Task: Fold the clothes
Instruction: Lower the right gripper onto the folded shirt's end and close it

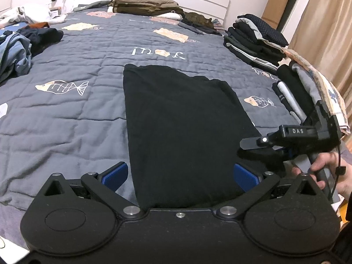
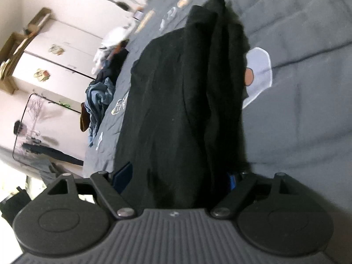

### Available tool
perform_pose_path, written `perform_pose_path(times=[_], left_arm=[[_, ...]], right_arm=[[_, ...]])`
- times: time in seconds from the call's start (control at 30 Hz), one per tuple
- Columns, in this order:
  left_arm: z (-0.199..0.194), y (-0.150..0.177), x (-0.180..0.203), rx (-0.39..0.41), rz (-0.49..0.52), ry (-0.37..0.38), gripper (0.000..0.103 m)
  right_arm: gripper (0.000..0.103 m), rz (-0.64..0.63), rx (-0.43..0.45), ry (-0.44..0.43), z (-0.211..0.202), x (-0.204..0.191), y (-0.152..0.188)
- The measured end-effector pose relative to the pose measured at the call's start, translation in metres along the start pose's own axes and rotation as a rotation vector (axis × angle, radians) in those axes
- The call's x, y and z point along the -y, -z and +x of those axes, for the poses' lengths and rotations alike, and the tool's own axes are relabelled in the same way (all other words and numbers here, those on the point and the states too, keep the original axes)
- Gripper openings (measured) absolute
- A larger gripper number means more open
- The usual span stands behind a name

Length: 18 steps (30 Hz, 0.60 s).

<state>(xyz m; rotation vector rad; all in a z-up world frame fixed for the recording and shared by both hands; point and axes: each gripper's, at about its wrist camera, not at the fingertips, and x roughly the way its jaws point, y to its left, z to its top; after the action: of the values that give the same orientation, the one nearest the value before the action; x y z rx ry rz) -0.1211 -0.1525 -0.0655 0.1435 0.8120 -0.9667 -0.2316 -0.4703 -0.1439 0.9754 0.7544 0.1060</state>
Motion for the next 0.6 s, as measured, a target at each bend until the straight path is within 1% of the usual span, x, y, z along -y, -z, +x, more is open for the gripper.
perform_pose_path(times=[0.07, 0.1, 0.23, 0.3, 0.33, 0.4, 0.5, 0.6], left_arm=[[-0.001, -0.001, -0.001, 0.002, -0.008, 0.000, 0.103], [-0.001, -0.001, -0.002, 0.003, -0.014, 0.001, 0.103], [-0.001, -0.001, -0.002, 0.003, -0.015, 0.005, 0.103], [0.000, -0.001, -0.002, 0.000, -0.010, 0.006, 0.103], [0.000, -0.001, -0.002, -0.004, -0.012, 0.006, 0.103], [0.001, -0.001, -0.005, -0.010, -0.029, 0.013, 0.103], [0.000, -0.002, -0.010, -0.012, -0.071, 0.047, 0.103], [-0.002, -0.003, -0.014, -0.002, -0.101, 0.079, 0.102]], right_arm=[[0.083, 0.034, -0.005, -0.030, -0.004, -0.009, -0.005], [0.083, 0.039, 0.010, -0.064, -0.008, -0.013, -0.007], [0.083, 0.014, -0.018, -0.034, -0.004, -0.015, -0.007], [0.083, 0.011, -0.031, -0.010, 0.006, -0.003, -0.001], [0.084, -0.004, -0.017, -0.018, 0.006, -0.002, 0.002], [0.084, -0.013, -0.017, -0.009, 0.006, -0.005, 0.003], [0.085, -0.010, -0.001, 0.003, 0.006, -0.007, 0.005], [0.084, -0.016, 0.034, 0.012, 0.003, -0.007, 0.008]])
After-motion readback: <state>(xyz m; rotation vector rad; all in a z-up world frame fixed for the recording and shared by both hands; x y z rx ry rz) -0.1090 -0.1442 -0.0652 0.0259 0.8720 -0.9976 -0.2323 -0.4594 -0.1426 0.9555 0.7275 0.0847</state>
